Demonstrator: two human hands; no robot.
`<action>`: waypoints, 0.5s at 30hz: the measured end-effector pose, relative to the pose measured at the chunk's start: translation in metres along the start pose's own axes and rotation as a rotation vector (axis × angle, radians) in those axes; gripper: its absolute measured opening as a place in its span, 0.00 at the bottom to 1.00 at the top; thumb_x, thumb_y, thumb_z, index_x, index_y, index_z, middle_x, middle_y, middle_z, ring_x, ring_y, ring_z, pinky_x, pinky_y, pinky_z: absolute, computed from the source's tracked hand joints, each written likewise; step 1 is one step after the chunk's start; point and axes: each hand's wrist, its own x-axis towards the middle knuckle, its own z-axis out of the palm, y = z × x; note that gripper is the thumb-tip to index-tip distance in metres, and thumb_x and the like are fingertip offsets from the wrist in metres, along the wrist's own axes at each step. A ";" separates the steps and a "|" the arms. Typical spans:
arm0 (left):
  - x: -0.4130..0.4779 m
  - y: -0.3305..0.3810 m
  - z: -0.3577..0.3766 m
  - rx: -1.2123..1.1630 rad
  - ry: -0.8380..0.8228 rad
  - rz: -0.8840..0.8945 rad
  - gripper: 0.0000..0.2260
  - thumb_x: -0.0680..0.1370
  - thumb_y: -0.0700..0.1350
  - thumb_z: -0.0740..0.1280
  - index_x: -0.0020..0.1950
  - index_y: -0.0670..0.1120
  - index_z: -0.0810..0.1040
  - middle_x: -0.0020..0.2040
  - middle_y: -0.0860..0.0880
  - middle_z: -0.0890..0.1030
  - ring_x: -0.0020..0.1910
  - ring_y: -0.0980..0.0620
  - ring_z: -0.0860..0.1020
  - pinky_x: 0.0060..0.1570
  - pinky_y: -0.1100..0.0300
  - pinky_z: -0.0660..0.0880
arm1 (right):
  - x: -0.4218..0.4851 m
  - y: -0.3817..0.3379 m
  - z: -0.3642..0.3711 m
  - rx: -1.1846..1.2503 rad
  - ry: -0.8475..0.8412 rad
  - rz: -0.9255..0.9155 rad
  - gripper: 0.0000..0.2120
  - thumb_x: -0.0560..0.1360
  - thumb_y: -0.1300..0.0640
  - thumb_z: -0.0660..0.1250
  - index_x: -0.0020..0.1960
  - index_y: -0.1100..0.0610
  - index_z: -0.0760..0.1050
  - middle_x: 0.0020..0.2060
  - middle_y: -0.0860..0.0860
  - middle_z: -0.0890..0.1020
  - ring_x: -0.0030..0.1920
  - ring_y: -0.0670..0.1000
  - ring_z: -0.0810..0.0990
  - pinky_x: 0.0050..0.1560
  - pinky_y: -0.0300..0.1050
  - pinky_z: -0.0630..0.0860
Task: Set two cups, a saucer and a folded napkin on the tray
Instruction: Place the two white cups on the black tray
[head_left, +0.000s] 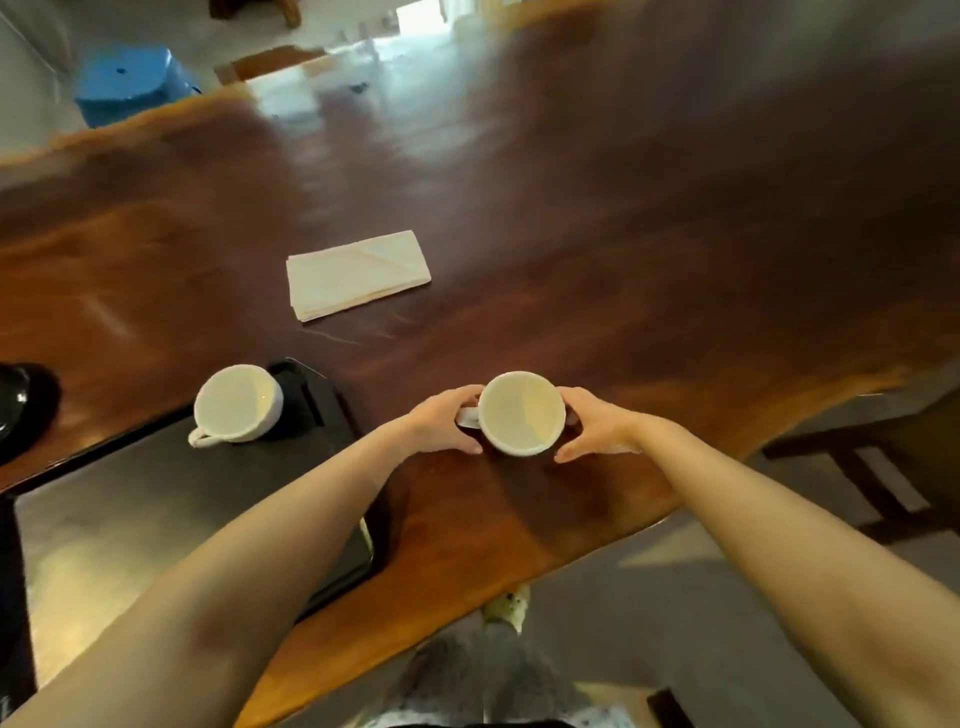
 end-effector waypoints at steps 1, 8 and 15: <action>0.003 0.000 0.004 -0.037 0.011 0.020 0.35 0.70 0.43 0.74 0.73 0.51 0.61 0.70 0.50 0.70 0.69 0.49 0.67 0.69 0.52 0.64 | 0.002 0.000 0.001 0.050 0.002 -0.042 0.42 0.67 0.62 0.76 0.73 0.51 0.56 0.71 0.50 0.61 0.68 0.50 0.64 0.71 0.50 0.64; 0.014 0.000 0.013 -0.223 0.048 0.059 0.34 0.69 0.41 0.75 0.70 0.54 0.63 0.66 0.53 0.71 0.62 0.58 0.67 0.67 0.55 0.65 | 0.008 0.006 0.004 0.231 -0.018 -0.141 0.38 0.68 0.62 0.75 0.70 0.47 0.58 0.68 0.47 0.61 0.65 0.45 0.62 0.66 0.43 0.65; 0.013 0.005 0.005 -0.254 0.084 0.038 0.34 0.69 0.40 0.75 0.71 0.51 0.63 0.68 0.49 0.71 0.67 0.51 0.68 0.67 0.53 0.65 | 0.010 -0.006 -0.006 0.287 -0.032 -0.135 0.35 0.69 0.66 0.73 0.67 0.46 0.59 0.63 0.44 0.62 0.62 0.44 0.62 0.62 0.40 0.63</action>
